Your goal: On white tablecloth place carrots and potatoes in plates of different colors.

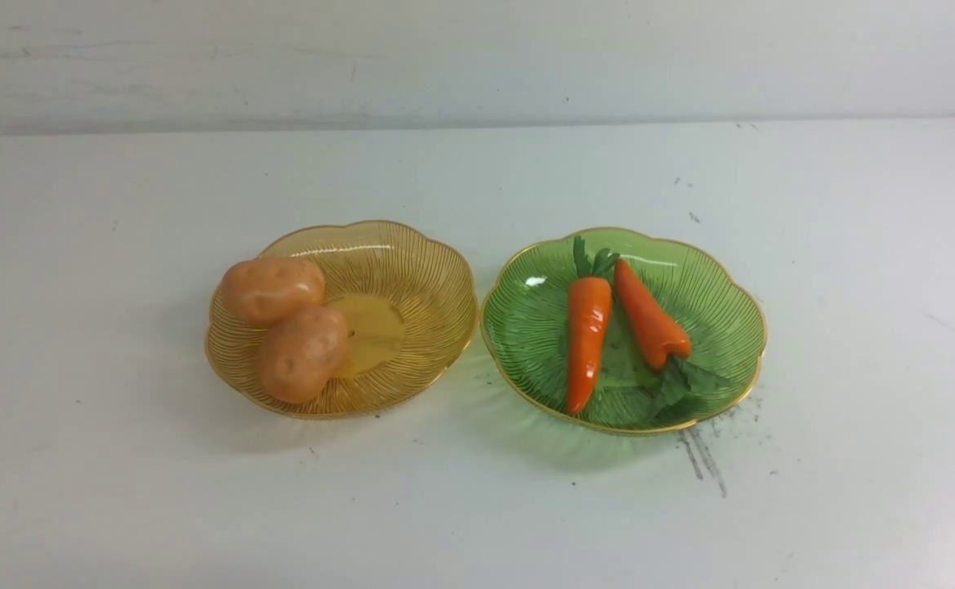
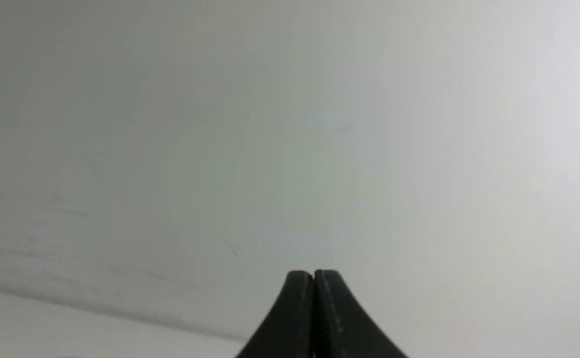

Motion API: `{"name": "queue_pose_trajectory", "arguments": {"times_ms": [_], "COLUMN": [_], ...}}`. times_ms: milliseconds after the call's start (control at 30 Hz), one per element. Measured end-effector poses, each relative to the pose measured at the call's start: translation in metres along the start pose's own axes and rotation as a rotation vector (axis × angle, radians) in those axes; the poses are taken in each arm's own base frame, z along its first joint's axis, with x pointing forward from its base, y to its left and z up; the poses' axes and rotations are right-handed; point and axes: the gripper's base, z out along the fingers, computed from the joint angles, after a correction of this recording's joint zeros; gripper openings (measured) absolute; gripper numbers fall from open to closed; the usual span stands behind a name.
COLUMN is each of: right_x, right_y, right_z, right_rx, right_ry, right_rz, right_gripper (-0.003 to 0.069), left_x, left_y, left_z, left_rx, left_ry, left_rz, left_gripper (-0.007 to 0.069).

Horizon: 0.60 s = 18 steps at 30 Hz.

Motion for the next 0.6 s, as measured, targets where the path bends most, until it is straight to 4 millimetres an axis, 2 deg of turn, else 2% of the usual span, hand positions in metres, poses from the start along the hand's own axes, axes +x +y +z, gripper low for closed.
{"name": "queue_pose_trajectory", "arguments": {"times_ms": [33,167,267,300,367,600], "right_x": [0.002,0.075,0.127,0.137,0.144,0.144], "right_y": [0.0,-0.007,-0.011,-0.011,-0.011,-0.011], "right_z": [0.0,0.003,-0.007,-0.01,-0.012,-0.012], "right_rx": [0.016,0.176,0.259,0.274,0.284,0.288], "right_ry": [0.009,0.251,0.399,0.442,0.483,0.487], "right_rz": [-0.005,-0.04,-0.025,-0.008,0.005,0.016], "right_gripper": [-0.0018,-0.0018,-0.0018,-0.0018,-0.0018,-0.0018], "left_x": [0.0,0.0,0.0,0.0,0.0,0.0], "left_y": [0.0,0.0,0.0,0.0,0.0,0.0], "left_z": [0.0,0.0,0.0,0.0,0.0,0.0], "left_rx": [0.0,0.0,0.0,0.0,0.0,-0.001], "left_ry": [0.0,0.0,0.0,0.0,-0.001,-0.001], "left_rz": [0.0,0.0,0.0,0.0,0.0,0.001], "left_gripper": [-0.0003,-0.0003,-0.0003,-0.0003,-0.0003,-0.0003]}}
